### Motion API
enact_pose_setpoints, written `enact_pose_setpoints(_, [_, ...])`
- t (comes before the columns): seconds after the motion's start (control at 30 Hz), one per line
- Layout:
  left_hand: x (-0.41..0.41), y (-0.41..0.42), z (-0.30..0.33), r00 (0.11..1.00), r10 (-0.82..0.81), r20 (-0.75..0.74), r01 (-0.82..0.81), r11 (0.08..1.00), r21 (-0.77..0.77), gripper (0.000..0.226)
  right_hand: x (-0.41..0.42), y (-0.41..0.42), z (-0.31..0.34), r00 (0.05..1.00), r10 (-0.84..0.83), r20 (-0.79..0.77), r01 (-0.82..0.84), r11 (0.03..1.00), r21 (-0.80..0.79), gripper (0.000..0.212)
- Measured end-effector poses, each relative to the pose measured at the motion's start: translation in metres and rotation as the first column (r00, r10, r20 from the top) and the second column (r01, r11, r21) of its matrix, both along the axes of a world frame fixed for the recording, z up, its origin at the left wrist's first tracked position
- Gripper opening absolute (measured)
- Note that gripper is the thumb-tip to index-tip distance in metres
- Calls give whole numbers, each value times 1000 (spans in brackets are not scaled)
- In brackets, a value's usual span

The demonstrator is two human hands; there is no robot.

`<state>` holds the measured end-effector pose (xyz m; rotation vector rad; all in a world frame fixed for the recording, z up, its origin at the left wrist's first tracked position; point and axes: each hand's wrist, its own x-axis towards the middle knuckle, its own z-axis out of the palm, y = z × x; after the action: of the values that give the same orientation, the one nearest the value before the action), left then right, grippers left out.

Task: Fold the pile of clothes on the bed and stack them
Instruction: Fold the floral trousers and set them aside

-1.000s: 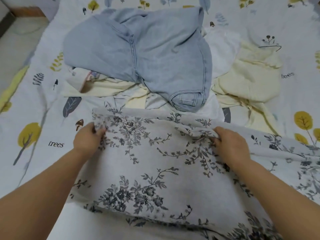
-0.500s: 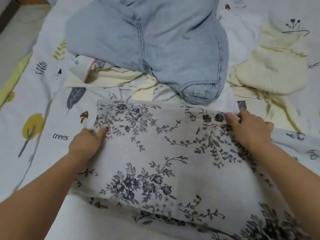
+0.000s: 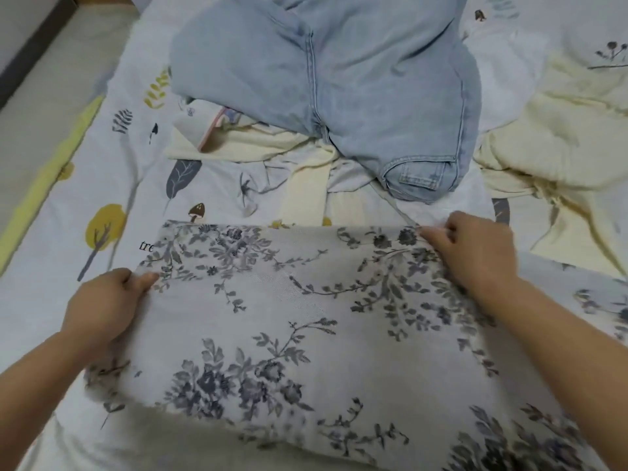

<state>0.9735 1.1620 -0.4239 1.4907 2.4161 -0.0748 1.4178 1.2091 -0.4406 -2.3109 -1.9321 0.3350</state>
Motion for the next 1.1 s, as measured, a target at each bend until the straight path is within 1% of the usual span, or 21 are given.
enact_pose_setpoints(0.07, [2, 3, -17, 998, 62, 17, -62, 998, -34, 44, -17, -5, -11, 994, 13, 108, -10, 999, -36, 44])
enact_pose_setpoints(0.13, [10, 9, -29, 986, 148, 82, -145, 989, -43, 51, -29, -20, -12, 999, -11, 50, 9, 999, 40, 45])
enact_pose_setpoints(0.2, [19, 19, -33, 974, 170, 151, -176, 984, 22, 60, -44, -45, -12, 999, 42, 3, -42, 992, 121, 48])
enact_pose_setpoints(0.23, [22, 26, -35, 966, 170, 197, -184, 981, 54, 63, -51, -60, -15, 996, 91, 20, -92, 991, 95, 53])
enact_pose_setpoints(0.27, [25, 34, -36, 953, 165, 252, -190, 979, 78, 62, -57, -75, -17, 988, 147, 44, -148, 989, 15, 59])
enact_pose_setpoints(0.33, [28, 49, -35, 922, 153, 356, -200, 975, 101, 45, -66, -99, -27, 972, 227, 54, -214, 959, -187, 66])
enact_pose_setpoints(0.37, [28, 56, -31, 916, 150, 372, -209, 970, 124, 38, -68, -108, -34, 969, 240, 50, -221, 943, -250, 65])
enact_pose_setpoints(0.43, [28, 68, -24, 921, 89, 378, -213, 930, 300, 36, -70, -112, -44, 973, 225, 42, -203, 933, -296, 61])
enact_pose_setpoints(0.5, [31, 77, -20, 946, -3, 323, -166, 854, 493, 26, -74, -107, -45, 980, 194, 50, -172, 945, -279, 61])
enact_pose_setpoints(0.53, [34, 79, -21, 955, -30, 294, -133, 845, 519, 23, -76, -104, -44, 981, 181, 65, -157, 947, -280, 61])
enact_pose_setpoints(0.57, [36, 79, -24, 954, -21, 298, -132, 866, 482, 29, -78, -103, -42, 981, 178, 80, -148, 946, -289, 62])
enact_pose_setpoints(0.63, [36, 71, -32, 931, 149, 333, -250, 925, 285, 52, -82, -106, -35, 982, 174, 79, -145, 948, -283, 64])
enact_pose_setpoints(0.67, [34, 63, -33, 922, 227, 313, -294, 937, 189, 56, -86, -111, -30, 982, 182, 53, -161, 949, -271, 65])
enact_pose_setpoints(0.7, [30, 52, -33, 927, 253, 277, -291, 951, 105, 54, -90, -118, -24, 979, 203, 25, -191, 950, -248, 66])
enact_pose_setpoints(0.77, [17, 23, -34, 955, 174, 239, -178, 984, -3, 52, -100, -140, -15, 960, 278, 2, -275, 949, -153, 65])
enact_pose_setpoints(0.83, [4, -8, -27, 958, 130, 256, -121, 991, -53, 50, -107, -168, -11, 930, 366, -29, -367, 926, -94, 61])
enact_pose_setpoints(0.9, [-11, -35, -26, 942, 187, 279, -167, 982, -91, 47, -108, -197, -16, 856, 518, 5, -517, 855, -49, 50])
enact_pose_setpoints(0.93, [-17, -46, -27, 935, 219, 281, -197, 975, -102, 49, -106, -206, -20, 821, 570, 45, -567, 821, -66, 46])
enact_pose_setpoints(0.97, [-23, -56, -29, 926, 238, 292, -218, 971, -102, 49, -104, -210, -22, 804, 591, 57, -583, 804, -113, 47])
enact_pose_setpoints(1.03, [-30, -70, -33, 892, 253, 375, -247, 967, -65, 36, -104, -212, -25, 819, 572, 44, -559, 813, -164, 43])
enact_pose_setpoints(1.1, [-38, -74, -34, 833, 265, 486, -308, 951, 9, 24, -110, -210, -17, 844, 537, 2, -534, 839, -104, 29])
